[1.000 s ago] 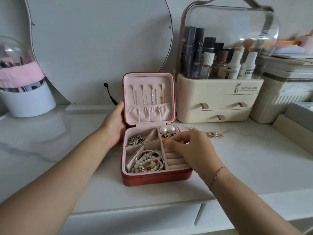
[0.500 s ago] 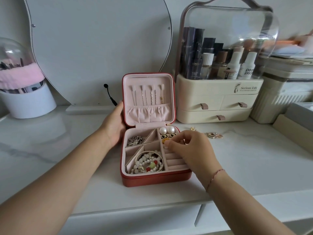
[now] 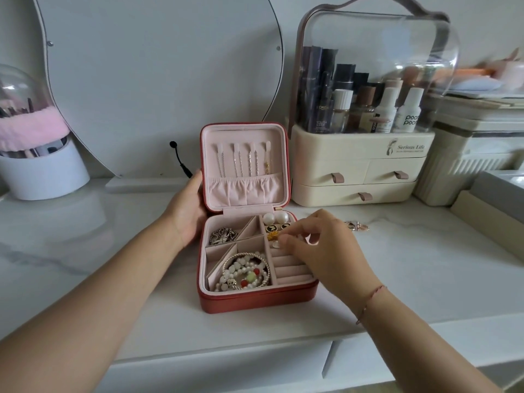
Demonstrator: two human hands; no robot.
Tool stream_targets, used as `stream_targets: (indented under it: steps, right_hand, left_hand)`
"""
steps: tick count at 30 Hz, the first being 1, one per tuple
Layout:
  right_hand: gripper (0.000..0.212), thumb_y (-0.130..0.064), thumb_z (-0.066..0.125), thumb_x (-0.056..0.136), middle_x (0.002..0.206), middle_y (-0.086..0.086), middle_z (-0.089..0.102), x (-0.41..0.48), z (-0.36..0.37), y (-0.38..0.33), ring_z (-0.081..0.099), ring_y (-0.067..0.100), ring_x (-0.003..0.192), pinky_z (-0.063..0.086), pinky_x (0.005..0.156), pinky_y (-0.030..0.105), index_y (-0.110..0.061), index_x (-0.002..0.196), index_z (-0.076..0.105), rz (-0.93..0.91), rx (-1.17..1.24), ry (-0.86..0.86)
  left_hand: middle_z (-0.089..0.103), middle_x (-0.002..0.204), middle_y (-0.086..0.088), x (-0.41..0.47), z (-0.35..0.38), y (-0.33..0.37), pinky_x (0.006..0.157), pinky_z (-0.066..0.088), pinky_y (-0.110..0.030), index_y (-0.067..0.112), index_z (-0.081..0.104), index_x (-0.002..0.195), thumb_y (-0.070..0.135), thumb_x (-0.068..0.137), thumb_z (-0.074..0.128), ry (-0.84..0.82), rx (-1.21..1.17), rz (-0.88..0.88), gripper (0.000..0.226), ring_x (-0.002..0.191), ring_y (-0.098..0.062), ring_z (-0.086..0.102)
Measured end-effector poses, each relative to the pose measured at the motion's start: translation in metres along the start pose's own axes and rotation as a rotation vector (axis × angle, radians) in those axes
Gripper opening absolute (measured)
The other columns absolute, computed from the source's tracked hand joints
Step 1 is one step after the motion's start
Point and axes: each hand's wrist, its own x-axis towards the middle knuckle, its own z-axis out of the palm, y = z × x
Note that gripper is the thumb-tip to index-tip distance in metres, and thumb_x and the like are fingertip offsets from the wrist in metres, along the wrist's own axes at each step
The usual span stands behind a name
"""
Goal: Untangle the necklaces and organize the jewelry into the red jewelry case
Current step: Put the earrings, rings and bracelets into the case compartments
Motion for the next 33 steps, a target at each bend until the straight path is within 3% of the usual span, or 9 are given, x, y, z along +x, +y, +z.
stream_targets:
  steps: [2,6,11,16,20,24,28,31,33]
  right_hand:
    - [0.013,-0.024,0.07,0.082,0.08,-0.003,0.065,0.01,-0.014,0.01,0.054,0.005,0.066,0.041,0.064,0.016,-0.035,0.075,0.072,0.004,0.121,0.081]
    - [0.011,-0.016,0.065,0.086,0.075,-0.007,0.069,0.035,-0.058,0.042,0.055,0.004,0.065,0.039,0.055,0.009,-0.022,0.086,0.074,0.141,0.22,0.279]
    - [0.011,-0.015,0.068,0.084,0.078,-0.008,0.068,0.039,-0.068,0.067,0.058,0.006,0.063,0.04,0.055,0.008,-0.025,0.083,0.073,0.091,-0.003,0.129]
    - [0.015,-0.02,0.074,0.079,0.084,-0.006,0.056,0.033,-0.047,0.076,0.052,0.008,0.075,0.035,0.067,0.007,-0.026,0.092,0.074,-0.044,-0.245,-0.021]
    - [0.013,-0.021,0.071,0.081,0.086,-0.005,0.052,0.033,-0.04,0.077,0.046,0.013,0.083,0.039,0.08,0.03,-0.026,0.092,0.075,-0.142,-0.355,-0.049]
    - [0.007,-0.019,0.071,0.079,0.084,-0.007,0.051,0.034,-0.041,0.075,0.045,0.014,0.082,0.039,0.083,0.037,-0.026,0.082,0.074,-0.161,-0.392,-0.064]
    - [0.006,-0.021,0.069,0.083,0.086,-0.01,0.054,0.032,-0.04,0.071,0.057,0.018,0.084,0.04,0.08,0.033,-0.023,0.086,0.074,-0.233,-0.373,0.002]
    - [0.012,-0.016,0.064,0.088,0.083,-0.016,0.063,0.022,-0.042,0.053,0.059,-0.001,0.077,0.042,0.073,0.01,-0.02,0.094,0.073,-0.215,-0.165,0.014]
    - [0.014,-0.017,0.063,0.088,0.083,-0.016,0.065,0.015,-0.036,0.038,0.057,-0.002,0.075,0.042,0.069,0.01,-0.022,0.098,0.073,-0.238,-0.114,-0.053]
  left_hand:
    - [0.072,0.111,-0.001,0.001,-0.001,-0.001,0.069,0.057,-0.025,0.022,0.063,0.123,0.046,0.097,0.043,-0.001,-0.006,-0.001,0.04,0.094,-0.015,0.071]
    - [0.069,0.12,-0.003,0.005,-0.004,-0.003,0.098,0.048,-0.037,0.022,0.065,0.123,0.05,0.096,0.044,-0.021,0.005,-0.004,0.044,0.109,-0.02,0.065]
    - [0.066,0.125,-0.004,0.009,-0.009,-0.005,0.108,0.039,-0.045,0.023,0.063,0.126,0.054,0.093,0.048,-0.057,-0.008,-0.02,0.048,0.118,-0.023,0.061]
    - [0.07,0.117,-0.001,0.004,-0.005,-0.003,0.102,0.045,-0.041,0.024,0.065,0.12,0.049,0.096,0.045,0.005,0.044,0.006,0.04,0.113,-0.022,0.063]
    - [0.072,0.113,0.0,0.003,-0.003,-0.002,0.097,0.048,-0.038,0.025,0.068,0.112,0.048,0.096,0.045,0.024,0.053,0.012,0.037,0.109,-0.02,0.065]
    - [0.069,0.118,-0.002,0.004,-0.004,-0.003,0.1,0.046,-0.04,0.024,0.066,0.12,0.051,0.094,0.047,0.003,0.056,0.005,0.042,0.112,-0.021,0.064]
    - [0.071,0.116,-0.002,0.004,-0.003,-0.003,0.094,0.049,-0.037,0.024,0.068,0.114,0.048,0.095,0.047,0.012,0.046,0.019,0.037,0.106,-0.019,0.067]
    - [0.069,0.12,-0.002,0.005,-0.005,-0.003,0.102,0.045,-0.042,0.024,0.066,0.121,0.052,0.092,0.049,-0.006,0.034,0.007,0.043,0.113,-0.022,0.063]
    - [0.068,0.121,-0.003,0.006,-0.007,-0.003,0.106,0.042,-0.044,0.023,0.064,0.124,0.051,0.093,0.049,-0.013,0.024,0.003,0.044,0.115,-0.022,0.063]
